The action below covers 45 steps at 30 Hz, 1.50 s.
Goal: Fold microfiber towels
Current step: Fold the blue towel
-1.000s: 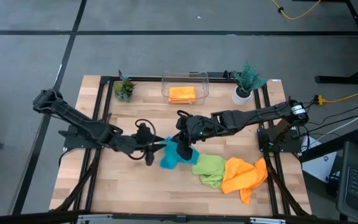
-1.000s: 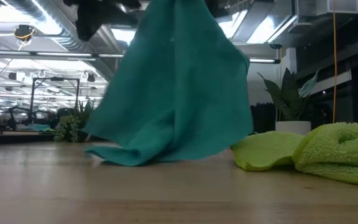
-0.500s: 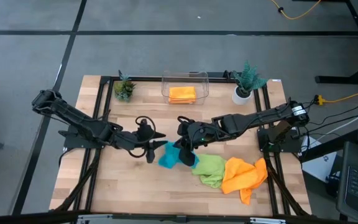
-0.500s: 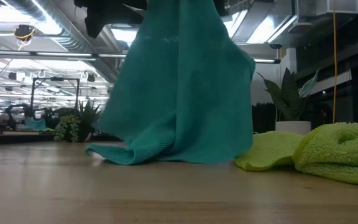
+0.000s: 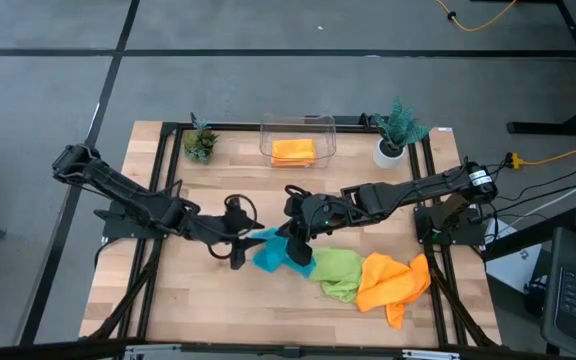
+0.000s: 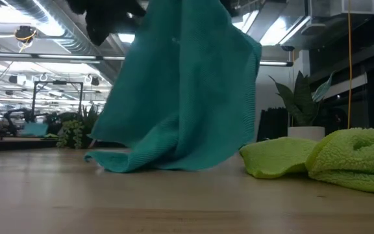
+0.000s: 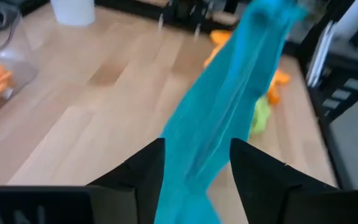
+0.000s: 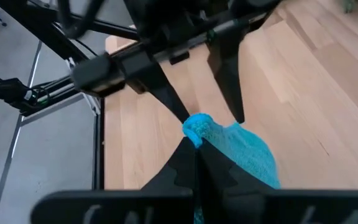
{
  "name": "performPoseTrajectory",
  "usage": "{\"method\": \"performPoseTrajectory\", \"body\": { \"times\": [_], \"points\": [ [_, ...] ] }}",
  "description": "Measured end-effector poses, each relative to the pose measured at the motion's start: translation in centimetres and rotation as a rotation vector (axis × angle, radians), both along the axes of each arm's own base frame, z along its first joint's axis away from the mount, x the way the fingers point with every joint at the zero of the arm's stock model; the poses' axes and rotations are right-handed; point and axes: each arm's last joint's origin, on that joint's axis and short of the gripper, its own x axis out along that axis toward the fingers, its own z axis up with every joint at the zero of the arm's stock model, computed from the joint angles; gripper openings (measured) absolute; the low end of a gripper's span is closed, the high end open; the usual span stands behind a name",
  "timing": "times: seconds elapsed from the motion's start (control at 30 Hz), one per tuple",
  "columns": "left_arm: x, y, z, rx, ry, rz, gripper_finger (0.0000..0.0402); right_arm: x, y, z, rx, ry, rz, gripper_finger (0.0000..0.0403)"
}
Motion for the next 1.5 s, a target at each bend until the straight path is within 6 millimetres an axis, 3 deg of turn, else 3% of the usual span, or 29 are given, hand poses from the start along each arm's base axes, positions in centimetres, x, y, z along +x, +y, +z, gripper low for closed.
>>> {"method": "performPoseTrajectory", "body": {
  "times": [0.33,0.6,1.33,1.5],
  "points": [
    [-1.7,0.6,-2.3,-0.011,0.274,0.051,0.0184,0.3,0.1,2.6,-0.044,-0.108,0.024,0.0002],
    [-2.2,0.1,-2.5,-0.013,0.310,0.044,0.0184,-0.2,0.4,5.0,-0.086,-0.145,0.031,0.0002],
    [-3.3,-0.2,-3.3,0.007,0.445,-0.003,0.0183,-0.5,0.7,5.0,-0.122,-0.103,0.003,0.0002],
    [-3.5,-0.2,-3.4,0.004,0.471,-0.017,0.0154,-0.5,0.7,5.0,-0.123,-0.105,0.002,0.0002]
  ]
}}
